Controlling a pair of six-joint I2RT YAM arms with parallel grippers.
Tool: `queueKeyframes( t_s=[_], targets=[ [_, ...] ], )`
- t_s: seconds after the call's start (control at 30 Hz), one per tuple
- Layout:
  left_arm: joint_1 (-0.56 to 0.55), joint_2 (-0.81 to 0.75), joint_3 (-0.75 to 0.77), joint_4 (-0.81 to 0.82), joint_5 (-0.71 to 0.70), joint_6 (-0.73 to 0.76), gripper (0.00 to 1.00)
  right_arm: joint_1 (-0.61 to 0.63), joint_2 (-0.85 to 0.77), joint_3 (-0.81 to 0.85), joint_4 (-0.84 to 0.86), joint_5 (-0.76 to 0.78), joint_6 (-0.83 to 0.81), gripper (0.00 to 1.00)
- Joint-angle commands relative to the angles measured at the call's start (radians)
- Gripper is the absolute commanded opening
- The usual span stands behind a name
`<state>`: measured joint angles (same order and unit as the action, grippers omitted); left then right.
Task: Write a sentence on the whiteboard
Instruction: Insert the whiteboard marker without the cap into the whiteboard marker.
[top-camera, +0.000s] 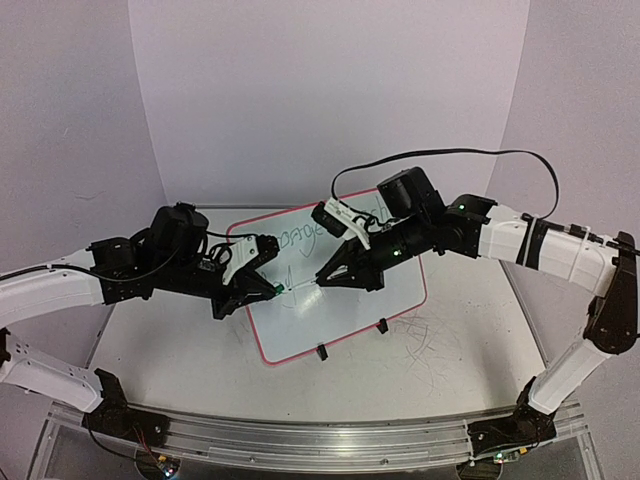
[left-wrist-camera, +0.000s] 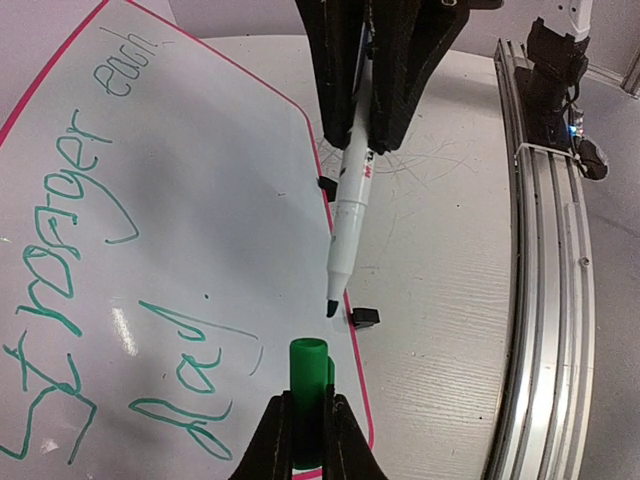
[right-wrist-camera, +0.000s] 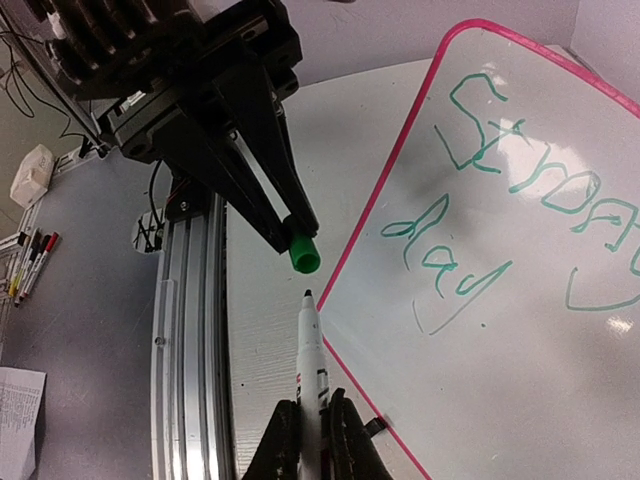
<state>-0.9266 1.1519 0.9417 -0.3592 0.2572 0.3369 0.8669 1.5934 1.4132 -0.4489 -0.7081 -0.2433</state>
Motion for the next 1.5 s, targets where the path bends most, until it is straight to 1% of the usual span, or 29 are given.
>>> queueKeyframes(
  t_s=[0.0, 1.27, 1.47],
  targets=[
    [-0.013, 0.006, 0.026, 0.010, -0.016, 0.015, 0.00, -0.001, 0.020, 0.023, 0.003, -0.044, -0.019, 0.00],
    [-0.044, 0.045, 0.052, -0.018, -0.012, 0.027, 0.00, -0.001, 0.048, 0.028, 0.015, -0.047, -0.022, 0.00],
    [-0.046, 0.045, 0.059, -0.019, -0.013, 0.029, 0.00, 0.001, 0.071, 0.023, 0.016, -0.088, -0.019, 0.00]
  ],
)
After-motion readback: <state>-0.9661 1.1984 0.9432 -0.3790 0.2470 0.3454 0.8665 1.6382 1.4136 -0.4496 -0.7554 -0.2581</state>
